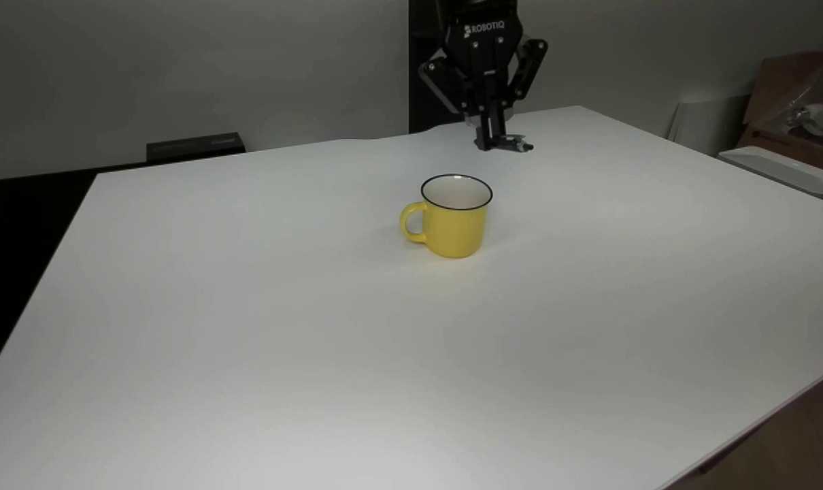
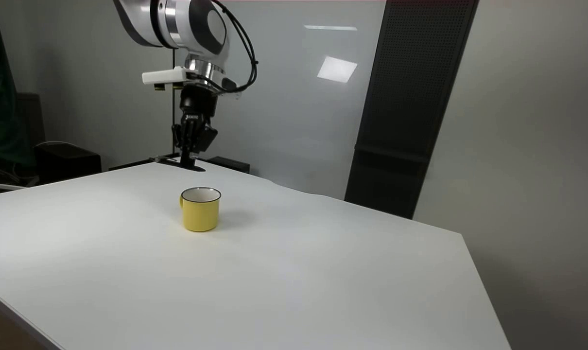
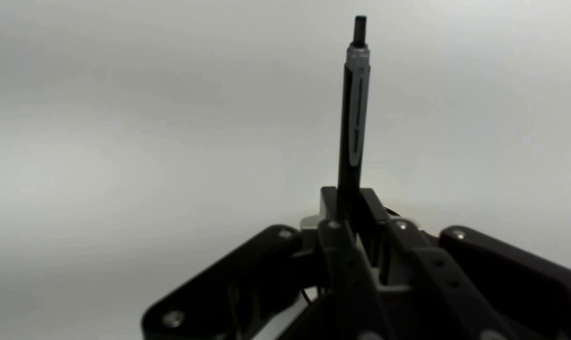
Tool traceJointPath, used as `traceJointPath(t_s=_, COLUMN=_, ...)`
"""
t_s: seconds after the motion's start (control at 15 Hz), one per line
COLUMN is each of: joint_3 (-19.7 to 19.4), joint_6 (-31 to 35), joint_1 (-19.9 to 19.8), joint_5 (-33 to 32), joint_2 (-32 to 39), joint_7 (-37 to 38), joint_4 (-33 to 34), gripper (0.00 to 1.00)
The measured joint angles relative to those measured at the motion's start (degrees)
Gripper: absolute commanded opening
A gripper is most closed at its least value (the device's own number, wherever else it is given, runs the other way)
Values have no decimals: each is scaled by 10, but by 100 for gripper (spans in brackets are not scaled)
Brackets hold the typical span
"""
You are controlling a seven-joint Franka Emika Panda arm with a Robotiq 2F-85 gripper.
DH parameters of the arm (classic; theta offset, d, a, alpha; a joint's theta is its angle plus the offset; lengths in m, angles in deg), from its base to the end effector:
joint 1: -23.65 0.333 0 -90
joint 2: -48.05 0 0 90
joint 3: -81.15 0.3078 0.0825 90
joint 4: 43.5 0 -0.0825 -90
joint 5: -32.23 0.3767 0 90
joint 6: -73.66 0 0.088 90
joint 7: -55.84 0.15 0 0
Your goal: Pick up the pen from the table and put it in the yellow cup.
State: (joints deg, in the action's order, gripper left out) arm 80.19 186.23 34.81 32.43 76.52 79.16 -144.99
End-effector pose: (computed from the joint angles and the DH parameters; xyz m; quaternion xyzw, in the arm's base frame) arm 0.5905 0.1069 0.2161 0.9820 -0.1134 -0.1440 0.0461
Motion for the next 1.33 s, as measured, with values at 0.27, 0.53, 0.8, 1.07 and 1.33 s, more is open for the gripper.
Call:
traceJointPath(t_s=0.27, joint_3=18, joint_6=-92, joint_1=-25, joint_5=55, joint_2=24, joint_7=-52, joint_4=33, gripper=3)
traceJointPath(t_s=0.53, joint_3=23, joint_6=-188, joint_1=-45, joint_5=92, joint_2=73, joint_7=-72, joint_4=108, gripper=3)
traceJointPath(t_s=0.8, joint_3=23, joint_6=-234, joint_1=-51, joint_5=115, joint_2=120, joint_7=-70, joint_4=189, gripper=3)
traceJointPath(t_s=1.07, joint_3=23, joint_6=-271, joint_1=-58, joint_5=146, joint_2=167, joint_7=-66, joint_4=271, gripper=3)
traceJointPath(t_s=1.33, joint_3=23, joint_6=-308, joint_1=-73, joint_5=177, joint_2=210, joint_7=-52, joint_4=341, gripper=3)
